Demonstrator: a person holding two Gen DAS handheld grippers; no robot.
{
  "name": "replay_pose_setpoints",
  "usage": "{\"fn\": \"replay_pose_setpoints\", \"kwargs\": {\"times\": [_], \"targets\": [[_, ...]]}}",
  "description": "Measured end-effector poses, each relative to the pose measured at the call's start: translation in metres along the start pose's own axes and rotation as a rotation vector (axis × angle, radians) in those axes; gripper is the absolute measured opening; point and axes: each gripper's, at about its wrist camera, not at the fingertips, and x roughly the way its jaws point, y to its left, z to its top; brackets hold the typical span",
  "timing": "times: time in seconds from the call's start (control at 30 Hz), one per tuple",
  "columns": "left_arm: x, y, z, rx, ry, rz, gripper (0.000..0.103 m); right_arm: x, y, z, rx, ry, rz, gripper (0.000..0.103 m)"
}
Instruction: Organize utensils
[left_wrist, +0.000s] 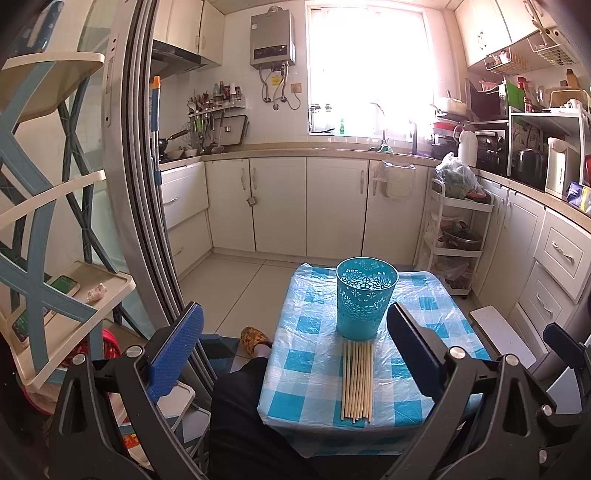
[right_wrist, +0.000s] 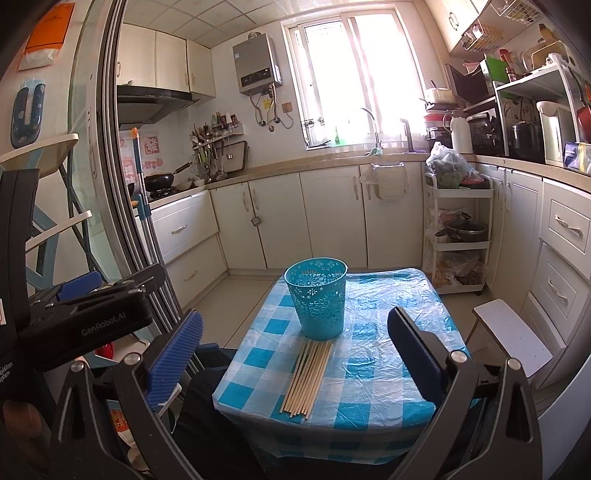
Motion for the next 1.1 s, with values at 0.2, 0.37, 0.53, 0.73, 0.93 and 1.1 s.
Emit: {"fn": "replay_pose_setpoints", "kwargs": {"times": [0.2,0.37,0.53,0.73,0.93,1.1], "targets": [[0.000,-0.001,-0.001,-0.001,-0.001,0.000,0.095,-0.001,-0.001,0.001,-0.002,0.003,0.000,0.096],[0.000,-0.001,-0.002,-0.001,-0.002,0.002,0.095,-0.002,-0.003,0.001,-0.004,0.004,-0.001,0.096],[0.000,-0.002,-0.002,-0.001,-0.001,0.001,0.095,0.002,0.002,-0.001,-0.003,0.007,-0.002,0.096],[0.000,-0.001,-0.003,0.000,0.000,-0.002,0.095,0.003,0.004,-0.001,0.000,0.033,-0.005,0.096],[0.004,-0.002,-0.004,0.000,0.013,-0.006,0.095,0.006,0.006,-0.005,-0.002,0.029,0.000,0.096],[0.021,-0.004,-0.010,0.006,0.057,-0.012,0.095,0.022,-0.002,-0.013,-0.002,0.034,-0.006,0.096]]}}
